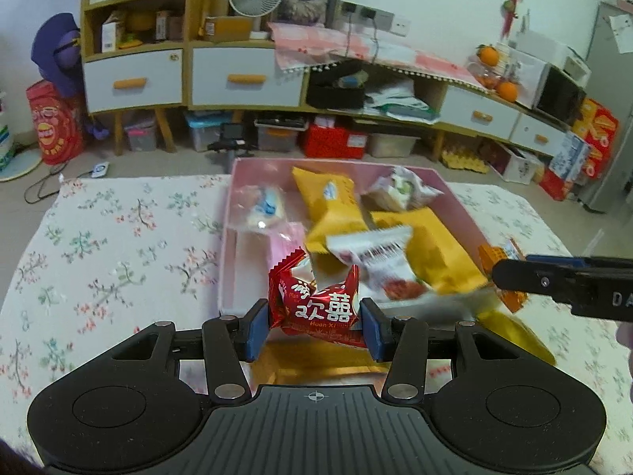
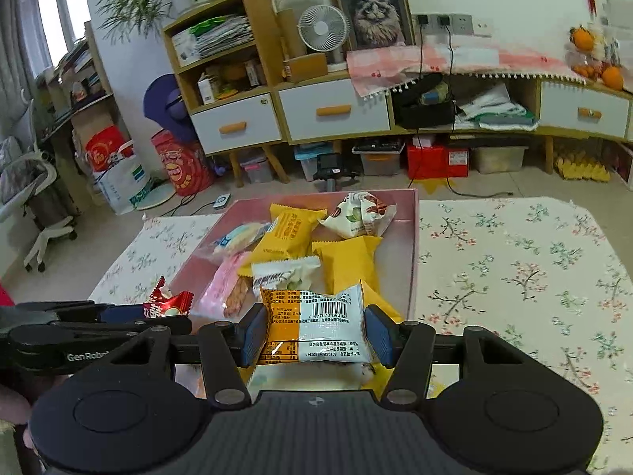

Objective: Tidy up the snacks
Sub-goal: 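Carry both packs into the box and open both tools to release them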

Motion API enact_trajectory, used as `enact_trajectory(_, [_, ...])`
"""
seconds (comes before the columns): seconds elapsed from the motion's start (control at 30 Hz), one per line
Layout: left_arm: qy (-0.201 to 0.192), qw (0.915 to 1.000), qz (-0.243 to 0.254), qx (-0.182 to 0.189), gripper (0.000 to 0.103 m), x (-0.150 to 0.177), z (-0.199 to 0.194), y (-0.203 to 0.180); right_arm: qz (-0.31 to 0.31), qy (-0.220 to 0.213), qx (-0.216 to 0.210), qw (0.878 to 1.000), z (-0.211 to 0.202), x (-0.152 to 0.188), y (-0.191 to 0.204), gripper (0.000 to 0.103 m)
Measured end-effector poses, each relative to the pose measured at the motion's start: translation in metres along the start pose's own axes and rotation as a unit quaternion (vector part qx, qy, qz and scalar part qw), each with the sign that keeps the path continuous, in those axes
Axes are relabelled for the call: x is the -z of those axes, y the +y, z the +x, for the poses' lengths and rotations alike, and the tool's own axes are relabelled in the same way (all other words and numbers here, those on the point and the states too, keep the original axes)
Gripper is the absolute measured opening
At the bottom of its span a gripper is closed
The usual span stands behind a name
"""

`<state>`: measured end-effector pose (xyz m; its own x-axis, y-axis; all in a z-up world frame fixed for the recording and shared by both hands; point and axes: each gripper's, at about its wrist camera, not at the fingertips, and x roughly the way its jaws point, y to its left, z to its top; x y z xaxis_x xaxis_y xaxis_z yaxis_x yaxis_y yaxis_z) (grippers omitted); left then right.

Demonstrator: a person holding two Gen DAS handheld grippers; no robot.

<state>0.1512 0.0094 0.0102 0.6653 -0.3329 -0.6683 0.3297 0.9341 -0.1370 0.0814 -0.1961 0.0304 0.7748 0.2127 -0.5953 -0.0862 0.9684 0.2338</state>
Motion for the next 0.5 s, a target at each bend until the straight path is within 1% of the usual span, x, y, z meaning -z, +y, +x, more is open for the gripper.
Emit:
enact_trajectory(0.13, [-0.003, 0.9996, 0.001, -0.029, 0.046, -0.007, 0.012, 0.002, 0.024, 0.000, -0.006, 1.000, 0.011, -0.004, 0.003, 0.025])
enact_trajectory(0.23, [-0.002, 0.9990, 0.013, -0.043, 0.046, -0.009, 0.022, 0.002, 0.040, 0.002, -0.006, 0.999, 0.022, -0.007, 0.003, 0.025])
enact_trajectory(0.5, [0.006, 0.9989, 0.012, -0.045, 0.046, -0.012, 0.041, 0.005, 0.114, 0.019, -0.017, 0.993, 0.053, -0.008, -0.005, 0.025])
